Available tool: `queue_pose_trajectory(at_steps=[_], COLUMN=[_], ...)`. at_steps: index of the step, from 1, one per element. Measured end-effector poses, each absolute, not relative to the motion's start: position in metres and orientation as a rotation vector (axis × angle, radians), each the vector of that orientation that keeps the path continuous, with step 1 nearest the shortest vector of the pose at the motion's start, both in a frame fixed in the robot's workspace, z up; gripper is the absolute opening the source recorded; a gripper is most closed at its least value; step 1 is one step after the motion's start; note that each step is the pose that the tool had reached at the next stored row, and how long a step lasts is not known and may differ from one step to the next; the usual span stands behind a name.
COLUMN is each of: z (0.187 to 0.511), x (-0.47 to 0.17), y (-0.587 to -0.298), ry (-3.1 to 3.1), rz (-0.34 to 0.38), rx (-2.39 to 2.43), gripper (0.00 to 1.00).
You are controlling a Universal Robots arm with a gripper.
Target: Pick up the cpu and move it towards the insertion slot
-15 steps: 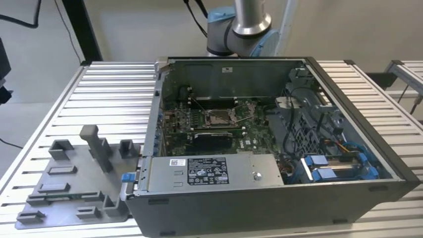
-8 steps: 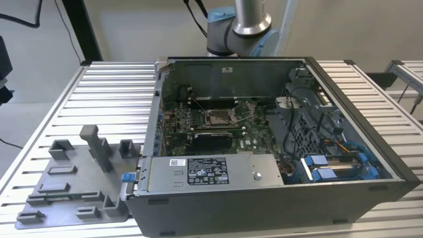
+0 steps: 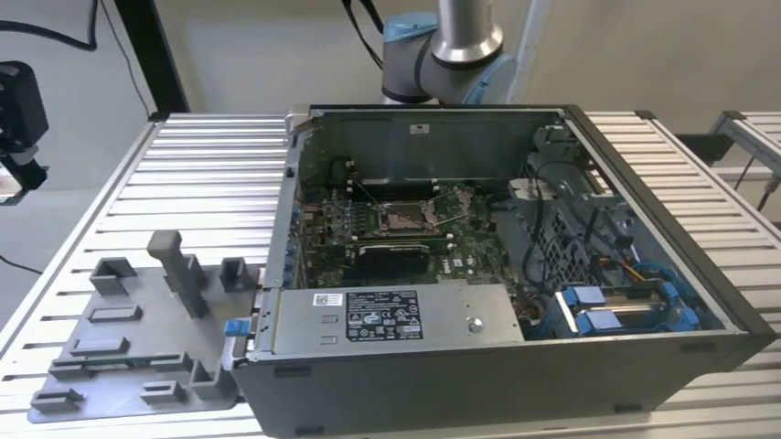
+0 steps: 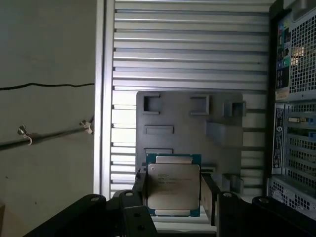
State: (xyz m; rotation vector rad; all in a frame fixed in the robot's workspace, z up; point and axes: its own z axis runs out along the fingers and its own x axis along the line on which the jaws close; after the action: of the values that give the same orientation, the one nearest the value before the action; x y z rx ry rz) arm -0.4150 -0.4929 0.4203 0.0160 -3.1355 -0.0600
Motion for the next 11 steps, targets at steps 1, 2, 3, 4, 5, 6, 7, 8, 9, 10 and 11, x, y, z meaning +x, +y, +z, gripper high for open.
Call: queue_pose_trajectory(at_steps=[1,2,3,4,5,6,7,8,9,10,11], z=[0.42,0.42,0.42,0.42,0.42,0.42,0.42,0.42,0.42,0.42,0.42], x=[-0.412,-0.408,-0.404,-0.4,-0.396,-0.392,-0.388,-0.384,-0.38,-0.376,-0.372], y=[-0.493,-0.493,-0.493,-0.493,-0.493,-0.493,-0.493,-0.493,-0.493,-0.493,-0.493], ry=[-3.136,-3.136,-3.135,-3.135,-3.135,-3.136,-3.135,-3.135,-3.135,-3.136,-3.135], rz=[-0.06,-0.06,-0.06,-0.06,-0.06,-0.06,-0.06,-0.06,-0.06,-0.06,-0.06], rx=[0.017,0.017,0.018,0.018,0.018,0.018,0.018,0.018,0.019,0.019,0.019], gripper=[0.0,0.0,0.0,0.0,0.0,0.0,0.0,0.0,0.0,0.0,0.0])
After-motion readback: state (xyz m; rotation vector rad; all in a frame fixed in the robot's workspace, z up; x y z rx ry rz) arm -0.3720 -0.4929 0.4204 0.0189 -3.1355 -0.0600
